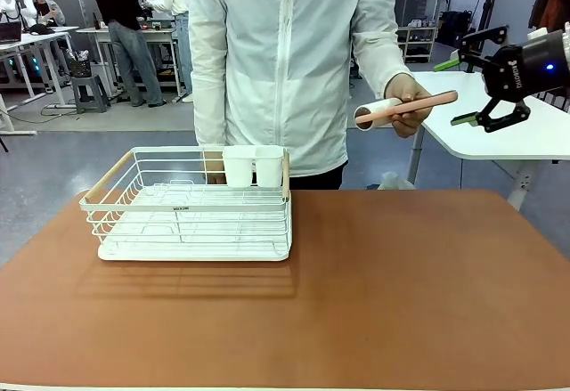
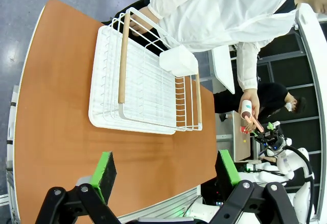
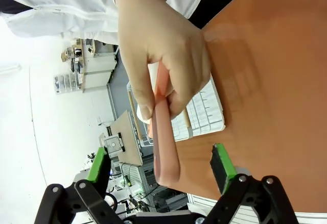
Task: Clean the table.
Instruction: Pick up the Lint Roller when the human hands it over.
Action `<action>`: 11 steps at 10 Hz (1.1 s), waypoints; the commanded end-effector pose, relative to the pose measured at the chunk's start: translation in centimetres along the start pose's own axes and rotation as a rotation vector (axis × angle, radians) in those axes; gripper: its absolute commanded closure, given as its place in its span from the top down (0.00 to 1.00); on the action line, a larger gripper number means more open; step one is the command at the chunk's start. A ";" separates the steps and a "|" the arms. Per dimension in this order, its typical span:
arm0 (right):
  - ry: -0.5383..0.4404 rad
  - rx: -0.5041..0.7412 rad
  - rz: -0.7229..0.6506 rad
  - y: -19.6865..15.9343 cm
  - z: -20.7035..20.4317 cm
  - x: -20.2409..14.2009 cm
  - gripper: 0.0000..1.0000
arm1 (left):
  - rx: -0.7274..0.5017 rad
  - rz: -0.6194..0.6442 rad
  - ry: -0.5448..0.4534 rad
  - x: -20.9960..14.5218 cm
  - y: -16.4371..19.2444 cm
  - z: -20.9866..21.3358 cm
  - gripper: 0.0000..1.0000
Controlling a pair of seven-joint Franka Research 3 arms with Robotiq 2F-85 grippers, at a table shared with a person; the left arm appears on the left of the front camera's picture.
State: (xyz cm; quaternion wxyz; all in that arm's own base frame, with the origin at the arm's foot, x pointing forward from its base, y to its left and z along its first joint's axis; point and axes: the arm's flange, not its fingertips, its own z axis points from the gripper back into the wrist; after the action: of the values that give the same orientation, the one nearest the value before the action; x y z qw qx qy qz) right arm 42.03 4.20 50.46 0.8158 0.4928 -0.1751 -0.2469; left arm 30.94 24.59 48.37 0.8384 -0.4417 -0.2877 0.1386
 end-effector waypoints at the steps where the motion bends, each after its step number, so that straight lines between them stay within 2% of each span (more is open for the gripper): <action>1: -0.035 0.010 -0.025 0.1 -1.6 -0.4 1.00 | -0.018 -0.014 -0.003 0.0 0.1 0.3 1.00; 4: -0.052 -0.009 -0.040 -0.1 -2.6 0.1 1.00 | -0.018 -0.014 -0.003 0.0 0.1 0.3 1.00; 11: -0.052 0.000 -0.042 -0.1 -2.8 0.0 0.31 | -0.018 -0.014 -0.003 0.0 0.1 0.3 1.00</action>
State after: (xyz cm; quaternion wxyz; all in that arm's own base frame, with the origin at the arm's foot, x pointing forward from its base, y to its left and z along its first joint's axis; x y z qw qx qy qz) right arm 43.34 5.45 49.12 0.8122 0.4860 -0.1779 -0.2691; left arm 30.93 24.60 48.37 0.8384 -0.4416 -0.2878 0.1388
